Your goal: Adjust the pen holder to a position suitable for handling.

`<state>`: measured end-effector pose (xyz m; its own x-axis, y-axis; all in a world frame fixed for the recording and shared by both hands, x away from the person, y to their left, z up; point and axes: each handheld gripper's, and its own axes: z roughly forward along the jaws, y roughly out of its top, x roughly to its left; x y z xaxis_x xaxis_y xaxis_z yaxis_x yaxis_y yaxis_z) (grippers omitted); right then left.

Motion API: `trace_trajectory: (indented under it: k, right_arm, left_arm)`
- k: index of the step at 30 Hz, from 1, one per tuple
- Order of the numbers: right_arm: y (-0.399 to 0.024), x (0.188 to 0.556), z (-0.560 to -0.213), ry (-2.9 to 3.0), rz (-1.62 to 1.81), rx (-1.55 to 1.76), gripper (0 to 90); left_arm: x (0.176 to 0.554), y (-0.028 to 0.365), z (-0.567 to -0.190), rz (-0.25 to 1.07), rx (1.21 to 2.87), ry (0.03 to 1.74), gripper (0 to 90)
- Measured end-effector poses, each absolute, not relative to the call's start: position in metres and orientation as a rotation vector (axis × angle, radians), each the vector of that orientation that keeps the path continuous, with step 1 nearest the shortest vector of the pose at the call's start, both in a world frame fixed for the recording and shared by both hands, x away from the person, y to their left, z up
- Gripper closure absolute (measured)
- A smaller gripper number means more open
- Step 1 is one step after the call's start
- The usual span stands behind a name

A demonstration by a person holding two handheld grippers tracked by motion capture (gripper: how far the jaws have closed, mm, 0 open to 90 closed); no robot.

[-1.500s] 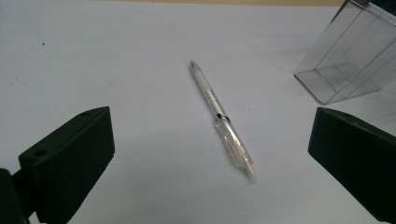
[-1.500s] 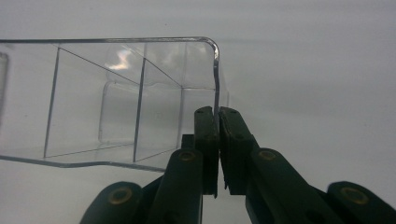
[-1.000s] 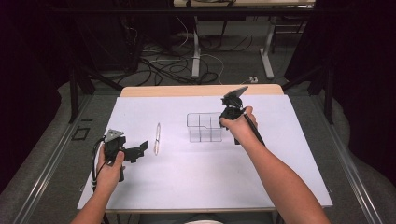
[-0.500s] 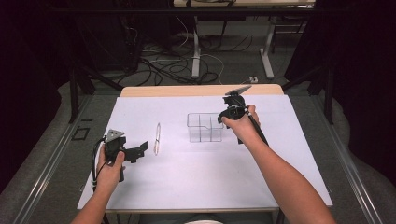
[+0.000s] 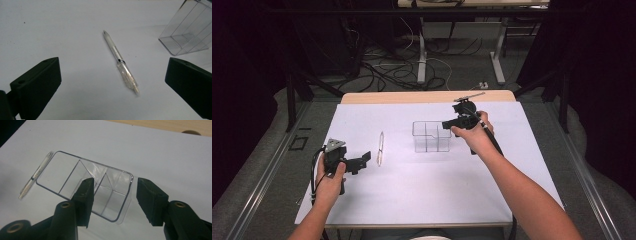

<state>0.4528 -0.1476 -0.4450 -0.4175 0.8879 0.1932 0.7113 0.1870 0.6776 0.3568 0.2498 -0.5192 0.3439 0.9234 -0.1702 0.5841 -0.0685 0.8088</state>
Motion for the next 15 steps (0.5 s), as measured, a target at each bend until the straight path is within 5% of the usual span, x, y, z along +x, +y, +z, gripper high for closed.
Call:
trace_trajectory:
  k: [15]
  right_arm:
    - [-0.157, 0.437, -0.437, 2.217, 1.119, 1.364, 36.7]
  left_arm:
    - [0.357, 0.250, -0.520, 0.501, 1.761, 1.341, 0.3]
